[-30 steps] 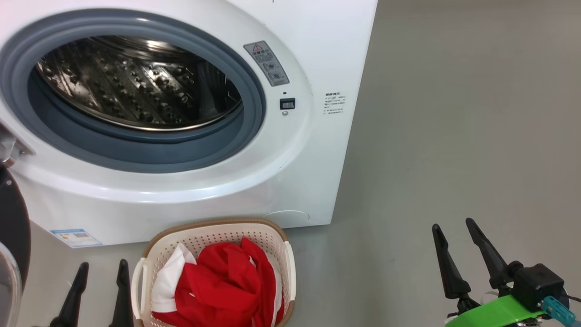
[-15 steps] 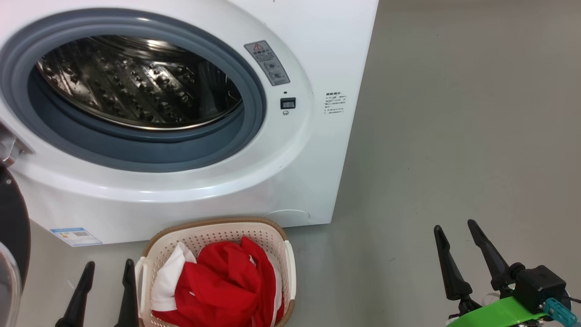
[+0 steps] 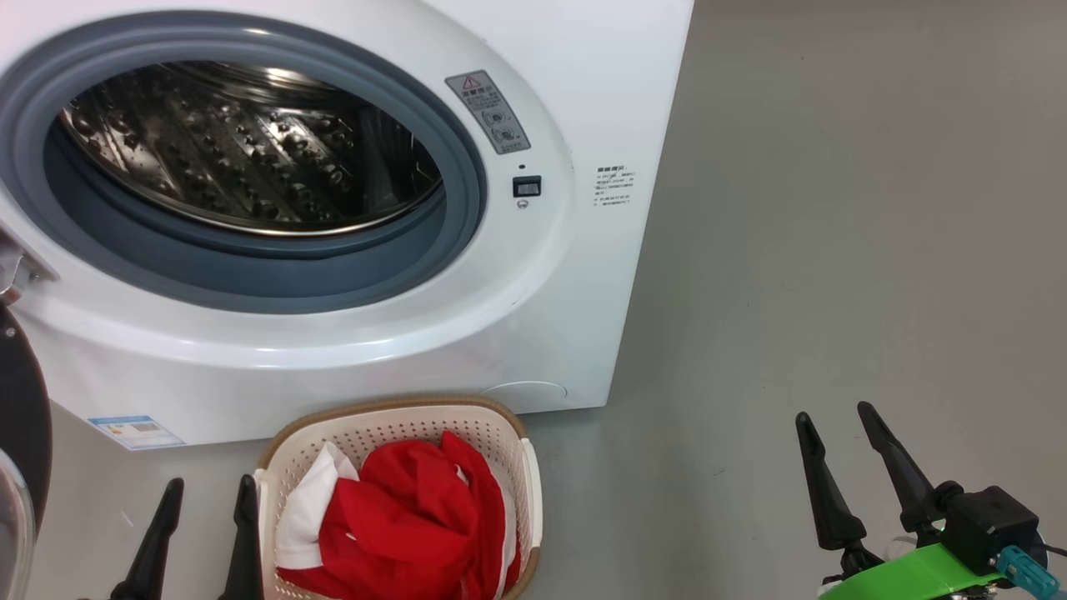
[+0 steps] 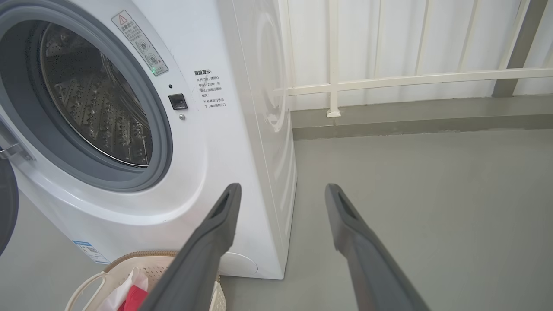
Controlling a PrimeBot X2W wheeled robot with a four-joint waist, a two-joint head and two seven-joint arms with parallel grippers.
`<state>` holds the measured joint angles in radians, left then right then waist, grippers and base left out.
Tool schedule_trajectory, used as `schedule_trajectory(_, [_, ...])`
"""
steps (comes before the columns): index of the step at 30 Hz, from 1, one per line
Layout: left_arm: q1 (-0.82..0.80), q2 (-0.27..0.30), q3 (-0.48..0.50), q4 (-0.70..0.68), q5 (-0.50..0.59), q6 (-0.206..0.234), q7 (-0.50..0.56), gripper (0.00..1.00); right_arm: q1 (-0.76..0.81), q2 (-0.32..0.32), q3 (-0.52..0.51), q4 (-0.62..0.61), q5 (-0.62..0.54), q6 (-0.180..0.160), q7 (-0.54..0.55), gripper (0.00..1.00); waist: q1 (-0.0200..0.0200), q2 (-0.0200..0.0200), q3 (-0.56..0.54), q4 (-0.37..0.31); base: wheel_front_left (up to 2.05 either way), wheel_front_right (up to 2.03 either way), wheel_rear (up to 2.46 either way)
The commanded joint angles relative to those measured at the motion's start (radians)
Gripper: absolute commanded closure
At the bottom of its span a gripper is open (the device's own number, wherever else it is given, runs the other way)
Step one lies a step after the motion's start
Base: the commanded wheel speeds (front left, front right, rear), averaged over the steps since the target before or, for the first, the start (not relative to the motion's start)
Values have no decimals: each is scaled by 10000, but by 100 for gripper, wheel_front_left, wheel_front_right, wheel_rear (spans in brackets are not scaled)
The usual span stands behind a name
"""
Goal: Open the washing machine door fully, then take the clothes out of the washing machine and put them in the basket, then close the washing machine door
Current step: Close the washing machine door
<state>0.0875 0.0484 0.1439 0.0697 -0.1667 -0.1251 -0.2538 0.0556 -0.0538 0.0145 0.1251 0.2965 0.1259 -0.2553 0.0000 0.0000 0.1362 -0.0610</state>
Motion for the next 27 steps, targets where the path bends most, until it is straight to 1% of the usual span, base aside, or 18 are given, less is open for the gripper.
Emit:
schedule_trajectory(1, [-178,51,281,-292,29,-55,-80,0,-261,-71,219,-290,-10,48,-65,0,0,0,-6,-1,0,0,0])
schedule_trajectory(8, [-169,58,222,-298,25,-55,-80,0,-258,-62,242,-287,-17,48,-65,0,0,0,-27,6,-35,35,0])
schedule_trajectory(20, [-139,148,110,-415,-87,-55,-80,0,-252,-63,256,-278,-11,48,-65,0,0,0,-1,31,-107,107,0])
schedule_trajectory(27, [-96,173,73,-442,-154,-55,-80,0,-231,-60,263,-281,-13,48,-65,0,0,0,-14,18,-24,24,0])
